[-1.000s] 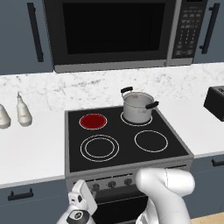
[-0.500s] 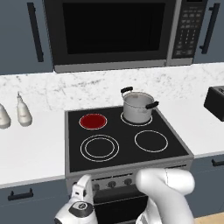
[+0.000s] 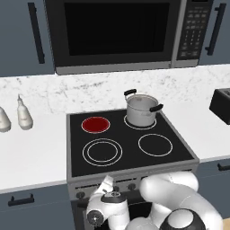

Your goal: Turn off the rear left burner of the stove.

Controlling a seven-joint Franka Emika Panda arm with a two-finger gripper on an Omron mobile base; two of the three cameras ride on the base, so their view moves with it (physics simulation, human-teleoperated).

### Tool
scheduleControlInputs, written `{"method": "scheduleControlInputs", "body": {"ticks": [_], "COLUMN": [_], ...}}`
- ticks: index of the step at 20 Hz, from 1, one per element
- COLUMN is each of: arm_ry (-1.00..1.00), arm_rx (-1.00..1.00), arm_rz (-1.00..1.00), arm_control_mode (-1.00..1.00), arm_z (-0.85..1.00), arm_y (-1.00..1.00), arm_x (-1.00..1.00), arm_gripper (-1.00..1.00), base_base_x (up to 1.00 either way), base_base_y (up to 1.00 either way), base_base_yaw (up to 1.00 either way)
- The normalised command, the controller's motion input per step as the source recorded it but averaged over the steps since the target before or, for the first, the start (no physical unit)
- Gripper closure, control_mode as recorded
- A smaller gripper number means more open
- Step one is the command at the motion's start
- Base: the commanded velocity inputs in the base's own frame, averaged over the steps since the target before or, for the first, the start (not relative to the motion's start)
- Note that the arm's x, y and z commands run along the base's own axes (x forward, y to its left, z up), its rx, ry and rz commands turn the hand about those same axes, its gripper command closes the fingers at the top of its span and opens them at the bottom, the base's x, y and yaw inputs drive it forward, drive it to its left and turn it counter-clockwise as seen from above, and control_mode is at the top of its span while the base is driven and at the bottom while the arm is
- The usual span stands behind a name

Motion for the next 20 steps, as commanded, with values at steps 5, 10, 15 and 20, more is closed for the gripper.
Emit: {"method": "scheduleControlInputs", "body": {"ticks": [5,10,15,20], "arm_ry": [-0.19,-0.17,-0.05,0.0], "arm_rx": [0.5,0.56,0.17,0.01], "arm_rz": [-0.28,-0.4,-0.3,0.0], "arm_control_mode": [-1.0,-1.0,-1.0,-1.0], "arm_z": [0.7,0.58,0.17,0.0], "arm_y": [-0.76,-0.5,-0.04,0.0], "arm_x": [0.05,0.06,0.05,0.0], "arm_gripper": [1.0,1.0,1.0,1.0], "base_base_x": [0.0,0.0,0.0,0.0], "base_base_y": [0.0,0.0,0.0,0.0], "base_base_yaw": [0.0,0.0,0.0,0.0]}}
